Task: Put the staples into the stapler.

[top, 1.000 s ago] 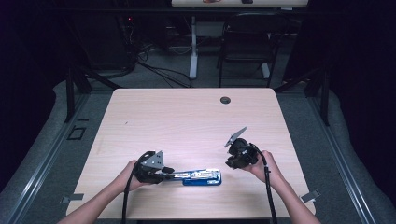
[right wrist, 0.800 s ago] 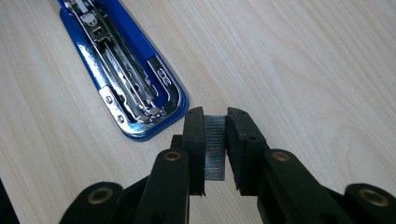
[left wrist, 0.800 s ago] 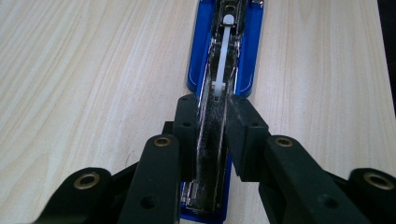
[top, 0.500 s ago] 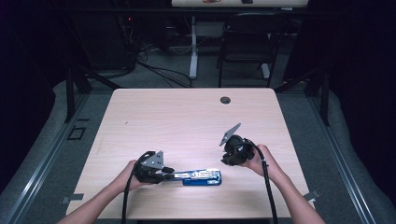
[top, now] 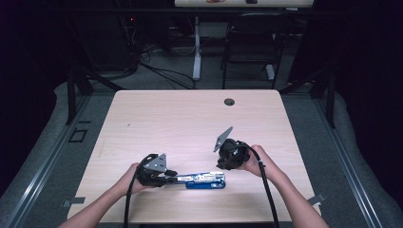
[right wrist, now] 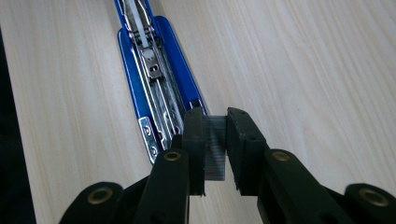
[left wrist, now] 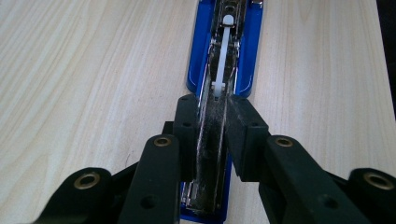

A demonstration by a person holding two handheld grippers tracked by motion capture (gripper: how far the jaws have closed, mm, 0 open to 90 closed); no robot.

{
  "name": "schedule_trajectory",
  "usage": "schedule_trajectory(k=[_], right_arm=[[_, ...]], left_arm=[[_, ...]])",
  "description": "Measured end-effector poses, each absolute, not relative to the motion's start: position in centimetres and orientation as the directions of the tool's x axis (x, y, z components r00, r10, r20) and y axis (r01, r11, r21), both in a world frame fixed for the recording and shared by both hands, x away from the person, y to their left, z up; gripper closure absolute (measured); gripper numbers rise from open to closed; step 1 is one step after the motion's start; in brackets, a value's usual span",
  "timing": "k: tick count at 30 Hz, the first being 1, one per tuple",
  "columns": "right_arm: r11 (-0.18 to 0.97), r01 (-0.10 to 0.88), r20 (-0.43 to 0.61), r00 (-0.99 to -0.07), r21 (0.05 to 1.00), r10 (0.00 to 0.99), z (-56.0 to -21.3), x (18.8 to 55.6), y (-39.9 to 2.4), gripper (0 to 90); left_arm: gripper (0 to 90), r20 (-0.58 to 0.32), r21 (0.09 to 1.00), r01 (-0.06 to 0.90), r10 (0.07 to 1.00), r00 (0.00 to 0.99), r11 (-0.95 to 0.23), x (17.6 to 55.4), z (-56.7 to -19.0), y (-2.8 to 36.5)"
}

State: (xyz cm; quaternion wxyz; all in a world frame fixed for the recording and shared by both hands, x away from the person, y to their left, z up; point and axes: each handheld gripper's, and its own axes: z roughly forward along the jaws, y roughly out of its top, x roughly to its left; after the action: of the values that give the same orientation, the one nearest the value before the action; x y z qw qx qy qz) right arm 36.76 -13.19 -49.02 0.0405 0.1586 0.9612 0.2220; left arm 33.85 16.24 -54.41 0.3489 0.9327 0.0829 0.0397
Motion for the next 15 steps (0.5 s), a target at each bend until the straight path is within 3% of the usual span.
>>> schedule_trajectory(k=[15], right_arm=[[0.877,0.206,0.022,-0.976,0.434,0.218,-49.9,36.2,-10.7,78.3]], left_arm=[[74.7,0.016,0.657,0.126,0.181,0.983,-0.744,33.9,-54.4,16.2]])
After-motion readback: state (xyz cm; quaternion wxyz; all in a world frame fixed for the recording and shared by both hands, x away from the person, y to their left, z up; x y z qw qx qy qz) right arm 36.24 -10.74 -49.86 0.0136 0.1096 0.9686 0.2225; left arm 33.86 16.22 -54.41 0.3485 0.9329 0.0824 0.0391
